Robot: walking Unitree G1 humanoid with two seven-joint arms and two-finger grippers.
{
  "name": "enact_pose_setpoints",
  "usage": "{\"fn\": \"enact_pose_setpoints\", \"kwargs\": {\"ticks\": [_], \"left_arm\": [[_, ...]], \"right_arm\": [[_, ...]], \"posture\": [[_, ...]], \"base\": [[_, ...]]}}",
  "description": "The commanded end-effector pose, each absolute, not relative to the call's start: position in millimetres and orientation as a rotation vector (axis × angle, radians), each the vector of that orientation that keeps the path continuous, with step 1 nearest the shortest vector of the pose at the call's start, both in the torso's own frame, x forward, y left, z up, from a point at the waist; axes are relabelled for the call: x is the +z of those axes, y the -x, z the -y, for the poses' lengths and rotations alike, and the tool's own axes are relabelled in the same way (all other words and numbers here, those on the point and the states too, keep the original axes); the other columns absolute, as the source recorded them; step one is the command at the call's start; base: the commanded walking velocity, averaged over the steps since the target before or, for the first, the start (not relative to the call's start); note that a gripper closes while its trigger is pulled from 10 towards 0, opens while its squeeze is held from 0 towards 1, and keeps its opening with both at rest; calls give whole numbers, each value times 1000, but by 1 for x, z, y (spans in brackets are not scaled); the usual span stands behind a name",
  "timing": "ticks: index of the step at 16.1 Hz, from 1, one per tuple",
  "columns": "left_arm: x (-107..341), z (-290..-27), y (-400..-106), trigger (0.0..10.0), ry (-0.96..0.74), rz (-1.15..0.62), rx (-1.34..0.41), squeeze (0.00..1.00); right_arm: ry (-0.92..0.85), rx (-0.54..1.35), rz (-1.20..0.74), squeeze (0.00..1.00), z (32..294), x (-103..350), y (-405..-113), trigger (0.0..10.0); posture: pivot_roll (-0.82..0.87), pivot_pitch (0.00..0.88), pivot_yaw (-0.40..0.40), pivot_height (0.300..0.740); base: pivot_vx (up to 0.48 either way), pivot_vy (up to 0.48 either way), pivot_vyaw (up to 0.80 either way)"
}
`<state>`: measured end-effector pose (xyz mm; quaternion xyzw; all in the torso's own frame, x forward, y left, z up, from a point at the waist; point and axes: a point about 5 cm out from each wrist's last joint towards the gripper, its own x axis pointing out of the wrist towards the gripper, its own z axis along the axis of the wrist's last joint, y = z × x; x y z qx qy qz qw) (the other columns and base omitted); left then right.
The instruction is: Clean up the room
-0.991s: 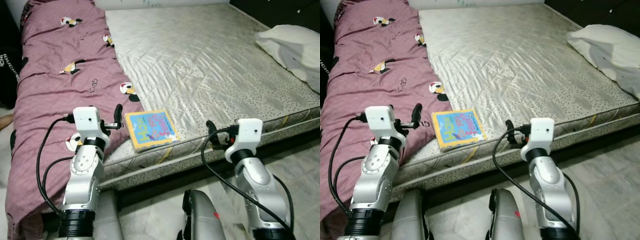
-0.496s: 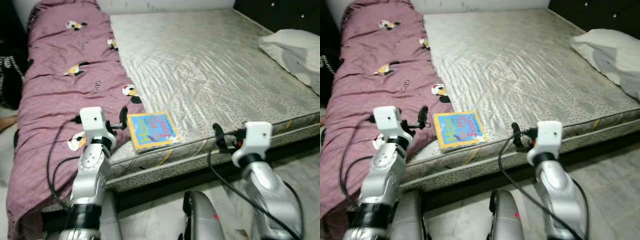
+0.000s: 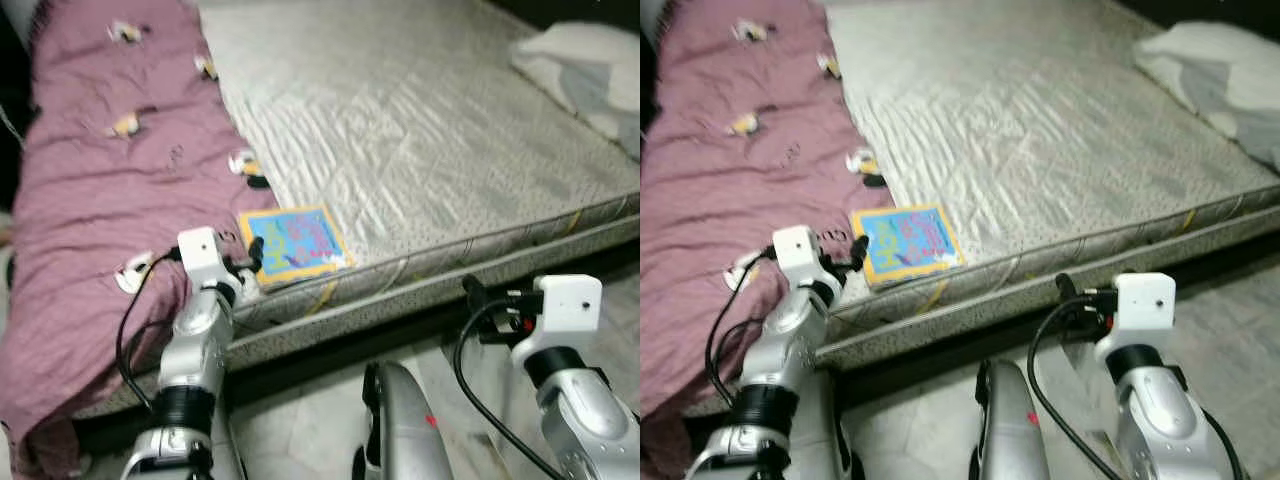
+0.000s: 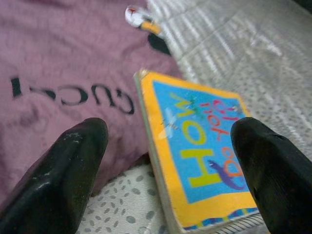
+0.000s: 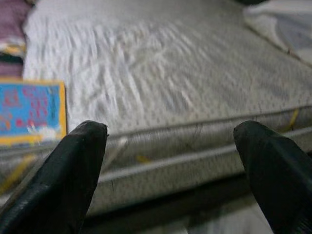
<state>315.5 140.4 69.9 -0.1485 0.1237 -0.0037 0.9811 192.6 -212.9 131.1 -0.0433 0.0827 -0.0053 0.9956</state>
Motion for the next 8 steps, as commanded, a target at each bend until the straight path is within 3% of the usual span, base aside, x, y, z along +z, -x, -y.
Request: {"fn": "enact_pose_setpoints", "kwargs": {"ticks": [1, 8], "left_arm": [[64, -141, -316, 10000, 304, -268, -6, 0], [51, -136, -323, 10000, 315, -337, -20, 0]], "right_arm": [[93, -8, -178, 0, 215, 134, -186, 10000], [98, -20, -227, 0, 214, 138, -176, 10000]], "posture": [[-248, 145, -40, 520], [-270, 172, -35, 520]], "base": [[0, 0, 0], [0, 0, 0]]}}
